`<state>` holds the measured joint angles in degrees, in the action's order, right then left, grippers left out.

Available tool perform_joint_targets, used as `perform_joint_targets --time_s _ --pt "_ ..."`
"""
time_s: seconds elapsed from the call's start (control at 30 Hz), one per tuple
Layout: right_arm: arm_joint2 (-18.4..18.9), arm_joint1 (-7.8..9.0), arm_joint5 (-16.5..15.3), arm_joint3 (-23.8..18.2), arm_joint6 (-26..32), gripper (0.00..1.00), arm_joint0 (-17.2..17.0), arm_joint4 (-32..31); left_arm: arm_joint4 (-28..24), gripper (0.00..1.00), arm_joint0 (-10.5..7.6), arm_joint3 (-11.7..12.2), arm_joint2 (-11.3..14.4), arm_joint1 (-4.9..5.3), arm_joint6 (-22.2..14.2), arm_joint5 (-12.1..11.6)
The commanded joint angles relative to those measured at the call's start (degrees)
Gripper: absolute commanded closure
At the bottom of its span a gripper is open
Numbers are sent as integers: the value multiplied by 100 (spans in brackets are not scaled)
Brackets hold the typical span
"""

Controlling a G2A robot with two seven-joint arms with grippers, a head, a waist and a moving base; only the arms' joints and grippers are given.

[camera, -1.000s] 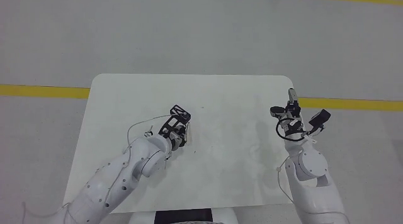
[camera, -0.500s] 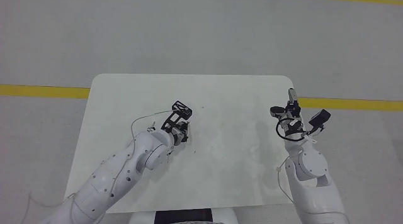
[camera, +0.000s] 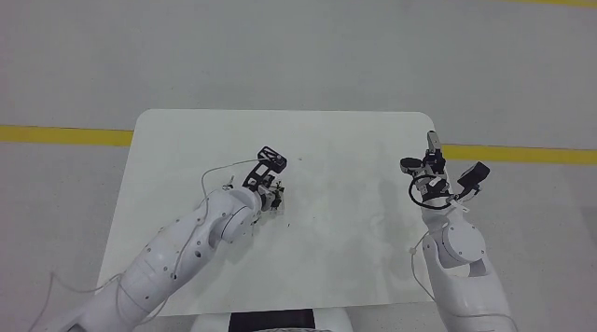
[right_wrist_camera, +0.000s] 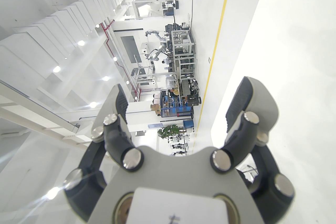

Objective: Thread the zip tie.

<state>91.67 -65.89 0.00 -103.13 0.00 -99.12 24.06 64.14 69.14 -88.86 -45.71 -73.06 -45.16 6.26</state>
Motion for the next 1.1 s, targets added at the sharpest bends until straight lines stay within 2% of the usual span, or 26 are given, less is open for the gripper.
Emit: perform_joint_targets --time_s 0.0,0.13,0.4,0.87,1.07 --pt "0 0 0 0 0 0 0 0 10 76 -17 18 22 -5 -10 -7" --pt "0 0 0 0 0 0 0 0 25 77 -54 50 98 -26 -69 7" --pt "0 0 0 0 0 0 0 0 -16 92 -228 293 267 -106 -330 225" --pt "0 0 0 0 0 0 0 0 -177 91 -479 689 527 -246 -310 263" --pt "0 0 0 0 0 0 0 0 -86 89 -555 796 631 -297 -336 414"
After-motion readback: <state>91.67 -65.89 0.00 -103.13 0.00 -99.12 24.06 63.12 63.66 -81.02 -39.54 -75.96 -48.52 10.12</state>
